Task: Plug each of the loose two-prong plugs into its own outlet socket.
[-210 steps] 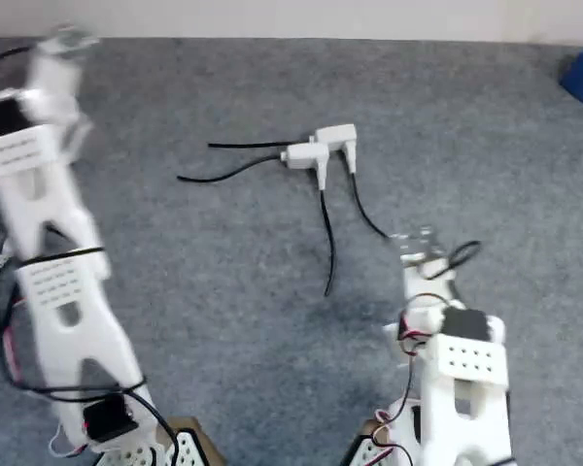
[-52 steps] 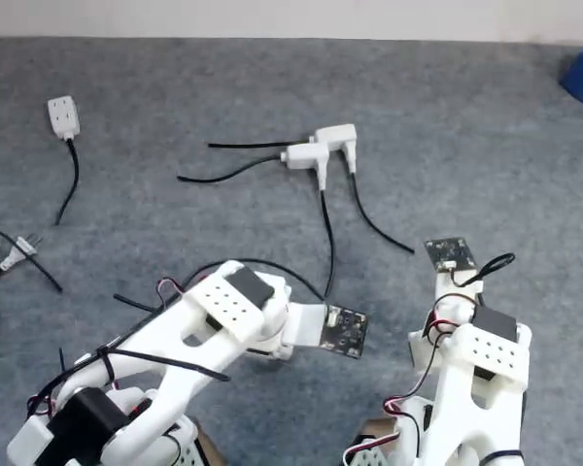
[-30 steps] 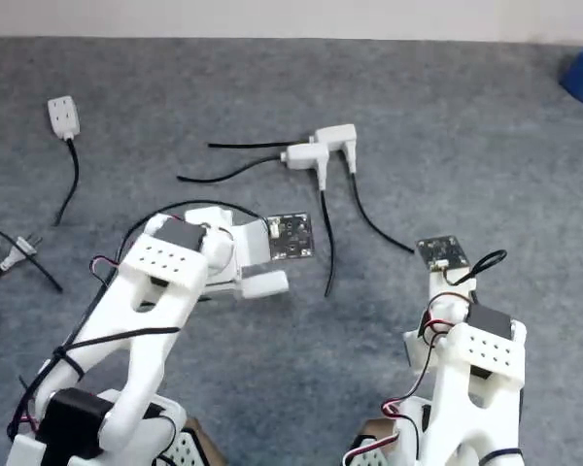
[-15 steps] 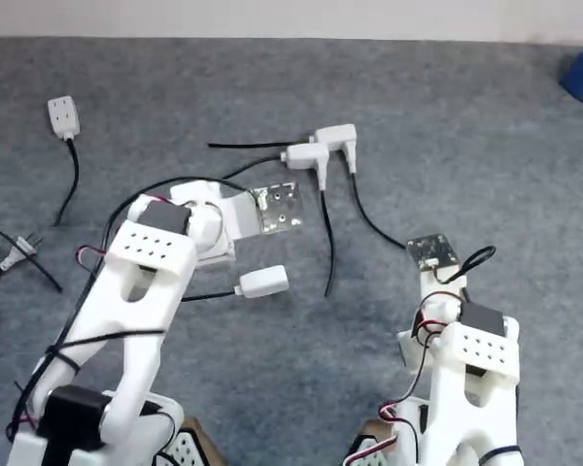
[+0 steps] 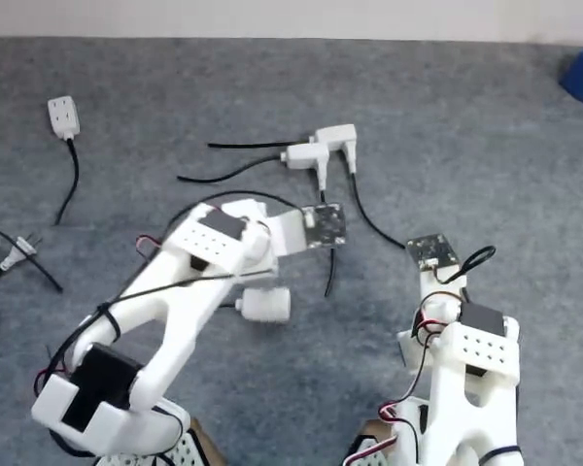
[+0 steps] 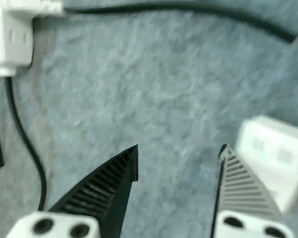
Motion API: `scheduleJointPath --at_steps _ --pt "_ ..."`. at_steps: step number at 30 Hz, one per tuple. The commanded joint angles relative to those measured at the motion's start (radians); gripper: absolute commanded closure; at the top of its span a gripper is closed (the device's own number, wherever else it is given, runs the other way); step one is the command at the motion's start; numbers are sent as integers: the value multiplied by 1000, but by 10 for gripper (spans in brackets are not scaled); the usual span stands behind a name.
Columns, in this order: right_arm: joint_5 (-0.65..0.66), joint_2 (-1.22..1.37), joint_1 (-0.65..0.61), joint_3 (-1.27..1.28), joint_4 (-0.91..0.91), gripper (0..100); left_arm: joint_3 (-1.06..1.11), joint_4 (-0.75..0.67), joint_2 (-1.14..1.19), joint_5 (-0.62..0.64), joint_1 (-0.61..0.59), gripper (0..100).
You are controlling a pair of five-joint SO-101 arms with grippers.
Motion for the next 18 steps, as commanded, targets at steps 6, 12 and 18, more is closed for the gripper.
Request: scheduleJointPath --at_steps 6,12,18 --pt "5 2 -10 -25 5 567 -41 43 -5 63 70 737" --pt "5 2 -10 -24 5 567 -177 46 -35 64 -191 737" --pt "6 2 -41 -22 5 567 -417 40 62 127 -676 736"
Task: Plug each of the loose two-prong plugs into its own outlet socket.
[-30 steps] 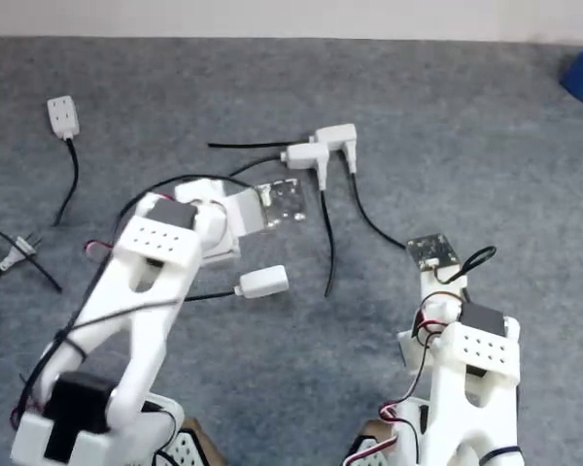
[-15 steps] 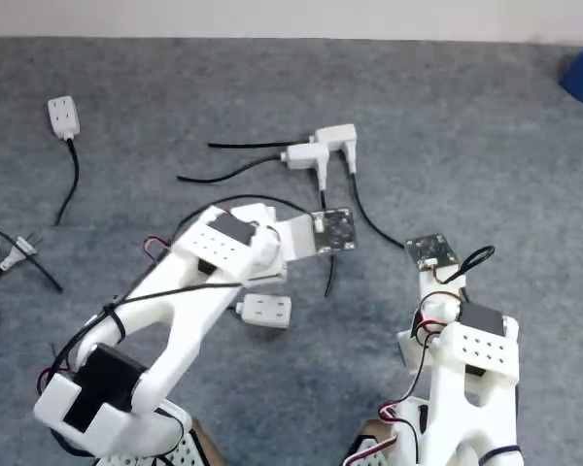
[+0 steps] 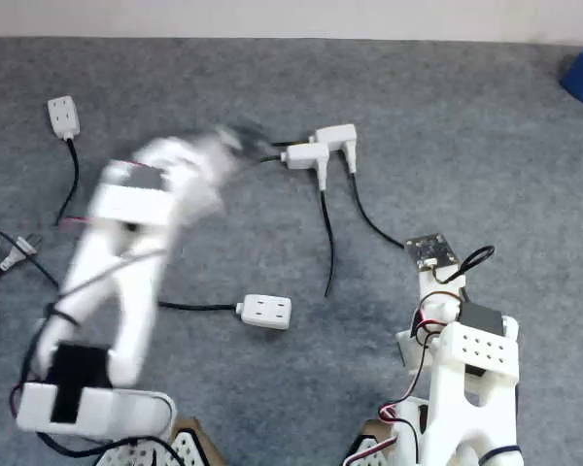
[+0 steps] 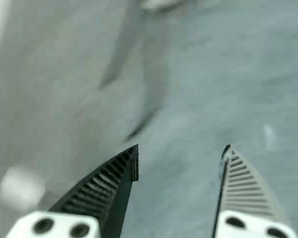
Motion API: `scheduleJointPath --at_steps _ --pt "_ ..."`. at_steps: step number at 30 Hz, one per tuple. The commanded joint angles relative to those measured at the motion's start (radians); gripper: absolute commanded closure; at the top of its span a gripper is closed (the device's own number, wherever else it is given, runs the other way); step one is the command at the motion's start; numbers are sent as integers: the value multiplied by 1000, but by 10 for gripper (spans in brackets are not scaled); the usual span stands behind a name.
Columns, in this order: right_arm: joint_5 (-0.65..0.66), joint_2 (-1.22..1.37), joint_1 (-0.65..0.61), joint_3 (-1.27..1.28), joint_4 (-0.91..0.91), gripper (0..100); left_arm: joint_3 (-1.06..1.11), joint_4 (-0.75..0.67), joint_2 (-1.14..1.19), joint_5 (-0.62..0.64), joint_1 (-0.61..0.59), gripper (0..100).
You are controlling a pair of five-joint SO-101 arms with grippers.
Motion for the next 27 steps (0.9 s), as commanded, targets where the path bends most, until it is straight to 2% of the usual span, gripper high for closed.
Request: scheduleJointPath --at_steps 1,5,8,11,14,16,20,24,27 --pt "6 2 -38 -22 5 567 -240 6 102 98 -400 735" --pt "5 2 -39 -22 5 567 -558 40 380 199 -667 734" --pt "5 2 -41 -22 5 567 -823 299 561 216 -791 735" --pt "5 2 -41 -22 5 567 -1056 574 690 210 -857 736" --pt "5 2 -41 -22 5 567 -1208 793 765 74 -881 736" --pt "5 4 -41 -22 5 567 -1273 882 789 -14 -900 736" --pt "8 4 -41 -22 5 567 -1294 845 858 -135 -911 737" --pt "8 4 -41 -22 7 567 -1297 721 972 -143 -917 737" --pt "8 4 -41 -22 7 567 -1297 712 1023 -143 -924 737"
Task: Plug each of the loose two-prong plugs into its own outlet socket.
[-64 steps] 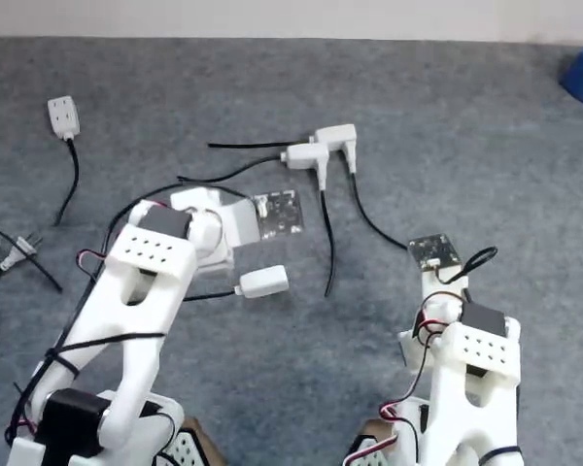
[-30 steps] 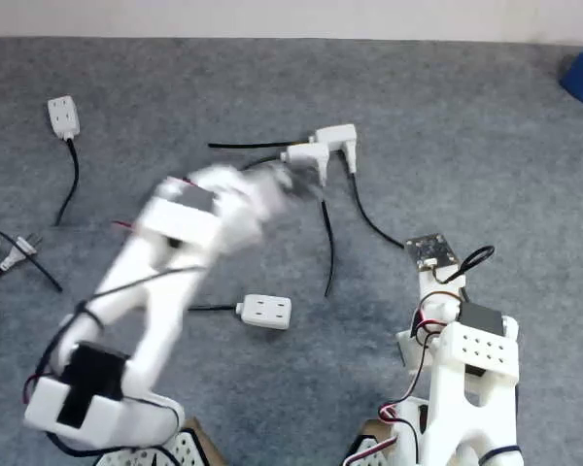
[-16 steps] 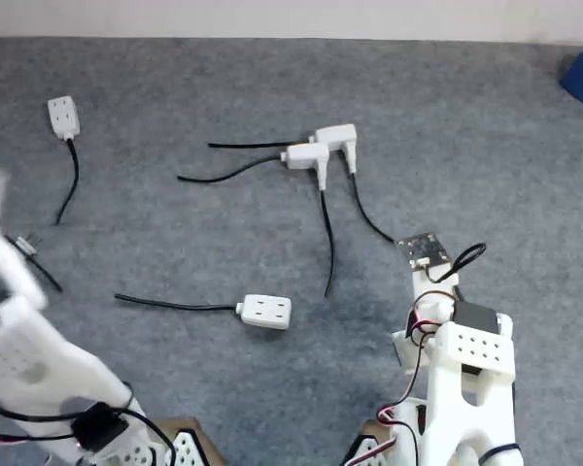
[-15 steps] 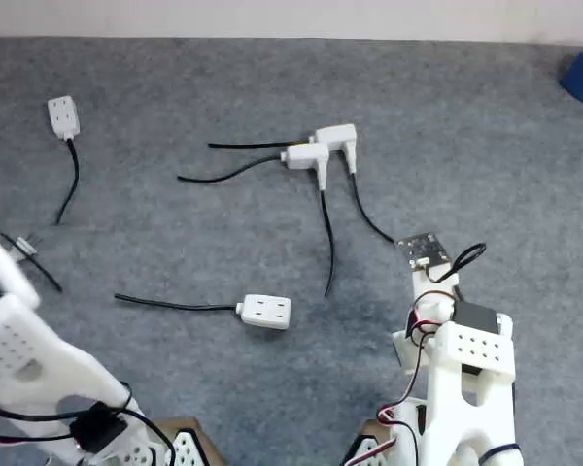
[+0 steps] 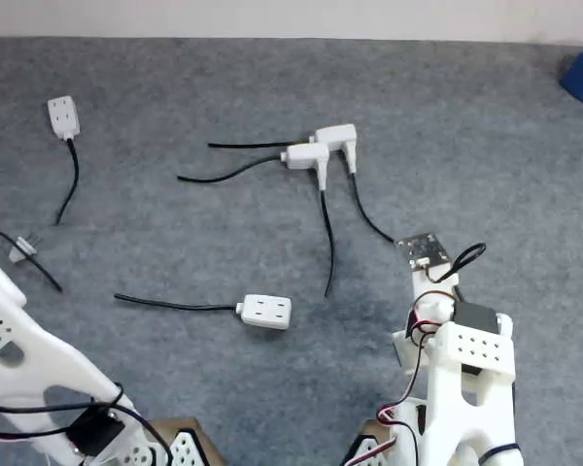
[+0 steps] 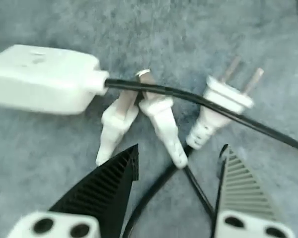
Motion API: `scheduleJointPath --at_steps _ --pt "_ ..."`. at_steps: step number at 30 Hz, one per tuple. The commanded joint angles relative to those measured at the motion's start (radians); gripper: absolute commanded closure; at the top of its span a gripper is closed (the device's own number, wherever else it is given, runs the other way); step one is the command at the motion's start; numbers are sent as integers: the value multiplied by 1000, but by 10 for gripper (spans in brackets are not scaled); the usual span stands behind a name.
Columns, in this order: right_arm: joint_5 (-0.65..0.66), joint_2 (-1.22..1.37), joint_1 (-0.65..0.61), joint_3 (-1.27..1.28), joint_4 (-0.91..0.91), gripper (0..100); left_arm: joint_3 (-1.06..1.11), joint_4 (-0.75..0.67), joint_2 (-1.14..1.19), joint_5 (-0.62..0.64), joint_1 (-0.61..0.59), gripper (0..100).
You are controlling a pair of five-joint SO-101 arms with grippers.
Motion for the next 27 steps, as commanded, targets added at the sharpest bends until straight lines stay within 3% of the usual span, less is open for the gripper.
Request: scheduleJointPath --at_steps 1,6,11,23,27 --pt "8 4 -5 -22 7 567 -36 -35 36 -11 -21 737" --pt "6 4 -5 -22 8 567 -36 -35 38 -12 -18 764" --pt "6 4 -7 -22 10 567 -36 -43 39 -18 -10 957" --pt "6 4 -13 -22 12 567 -74 -34 27 -18 39 986" --pt "6 4 -56 -4 12 567 -209 75 -31 -18 76 986"
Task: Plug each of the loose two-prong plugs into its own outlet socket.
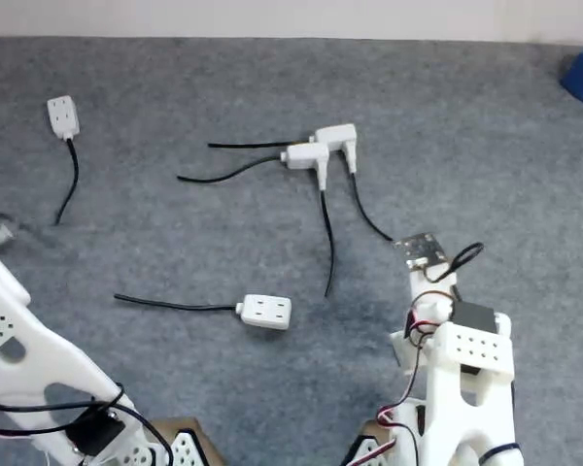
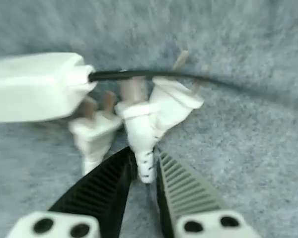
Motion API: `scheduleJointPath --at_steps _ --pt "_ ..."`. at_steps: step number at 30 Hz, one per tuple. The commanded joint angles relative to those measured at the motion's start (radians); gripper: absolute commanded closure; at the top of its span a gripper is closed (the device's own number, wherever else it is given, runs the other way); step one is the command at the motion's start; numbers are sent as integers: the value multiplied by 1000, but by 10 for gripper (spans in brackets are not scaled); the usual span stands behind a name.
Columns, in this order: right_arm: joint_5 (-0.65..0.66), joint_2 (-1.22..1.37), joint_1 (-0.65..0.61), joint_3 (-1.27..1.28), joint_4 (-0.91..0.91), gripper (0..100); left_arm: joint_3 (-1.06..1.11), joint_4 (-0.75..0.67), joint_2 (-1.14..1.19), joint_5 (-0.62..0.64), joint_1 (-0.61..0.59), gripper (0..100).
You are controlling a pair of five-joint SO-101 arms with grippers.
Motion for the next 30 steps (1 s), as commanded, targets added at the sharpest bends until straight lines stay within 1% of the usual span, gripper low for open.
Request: scheduleJointPath --at_steps 1,5,7,12,16,18,21,24,27,30 --pt "6 4 -21 1 10 567 -186 115 -97 -6 64 986" --pt "6 4 -18 2 10 567 -294 176 -139 3 97 982" --pt "6 2 -18 4 10 567 -292 183 -139 25 101 982" --pt "6 2 -18 2 10 567 -280 184 -93 21 101 986" --pt "5 2 -13 1 10 567 -282 203 -91 29 176 986" --pt "5 2 28 1 12 567 -283 206 -107 71 245 986" --pt "5 1 157 -30 5 567 -260 210 -162 126 378 986" --pt "5 -2 302 -91 7 567 -160 212 -242 169 565 986" --pt "5 -5 450 -151 12 567 10 212 -357 247 811 986" --pt "12 -5 587 -186 4 567 191 210 -469 313 1092 986"
